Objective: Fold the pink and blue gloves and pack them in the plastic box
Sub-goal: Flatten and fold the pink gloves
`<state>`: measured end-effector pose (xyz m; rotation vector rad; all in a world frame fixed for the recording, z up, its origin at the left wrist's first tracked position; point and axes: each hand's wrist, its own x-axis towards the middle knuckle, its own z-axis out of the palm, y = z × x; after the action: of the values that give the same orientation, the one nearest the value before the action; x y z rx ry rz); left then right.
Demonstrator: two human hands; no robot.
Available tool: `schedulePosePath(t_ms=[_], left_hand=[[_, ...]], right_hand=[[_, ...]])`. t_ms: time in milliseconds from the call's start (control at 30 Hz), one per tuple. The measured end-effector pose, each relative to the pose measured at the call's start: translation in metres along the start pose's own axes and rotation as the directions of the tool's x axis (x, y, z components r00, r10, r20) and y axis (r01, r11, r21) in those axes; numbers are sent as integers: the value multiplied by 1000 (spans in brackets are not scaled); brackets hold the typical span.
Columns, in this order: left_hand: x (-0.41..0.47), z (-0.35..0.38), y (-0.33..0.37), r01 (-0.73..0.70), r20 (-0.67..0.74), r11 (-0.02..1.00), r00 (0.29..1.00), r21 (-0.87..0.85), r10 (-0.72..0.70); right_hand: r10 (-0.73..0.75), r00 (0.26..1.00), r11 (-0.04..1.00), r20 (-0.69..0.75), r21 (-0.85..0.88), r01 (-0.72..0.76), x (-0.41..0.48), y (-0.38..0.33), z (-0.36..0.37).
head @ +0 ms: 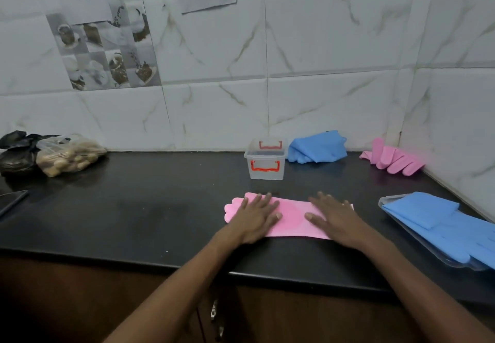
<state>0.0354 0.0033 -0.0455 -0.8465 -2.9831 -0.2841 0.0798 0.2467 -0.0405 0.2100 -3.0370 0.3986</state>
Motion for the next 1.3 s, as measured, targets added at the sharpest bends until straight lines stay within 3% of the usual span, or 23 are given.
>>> schedulePosePath(t_ms=[67, 233, 467, 533, 733, 867, 933, 1033, 1167, 1300], left_hand=[[1, 8, 1, 41, 47, 998, 998, 48, -43], [-1, 16, -3, 138, 9, 988, 990, 68, -139], [9, -4, 3, 189, 138, 963, 966, 190, -217], [6, -1, -1, 187, 141, 971, 968, 145, -208], [-13, 7, -9, 187, 18, 981, 982, 50, -188], [-14, 8, -5, 92, 3, 983, 996, 161, -93], [-21, 6, -6, 52, -177, 998, 983, 46, -43], [-27, 3, -3, -54, -471, 970, 880, -235, -65], [-28, 4, 0, -89, -425, 950, 904, -299, -49], [-20, 7, -5, -114, -407, 954, 913, -278, -10]], right_hand=[[-13, 994, 995, 104, -100, 24, 2, -3, 12], [-81, 982, 989, 169, -112, 101, -1, 4, 3], [130, 969, 982, 210, -164, -97, -4, 0, 4], [183, 950, 972, 251, -193, -136, -6, 7, 0], [207, 958, 970, 200, -169, -175, -24, 27, -2], [194, 955, 975, 224, -156, -161, -17, 31, -19], [186, 973, 983, 137, -34, -183, -2, 41, -45], [304, 945, 952, -122, 69, -297, 23, 74, -88], [442, 884, 892, -152, -32, -451, 50, 130, -115], [414, 908, 887, -65, -193, -419, 70, 164, -109]])
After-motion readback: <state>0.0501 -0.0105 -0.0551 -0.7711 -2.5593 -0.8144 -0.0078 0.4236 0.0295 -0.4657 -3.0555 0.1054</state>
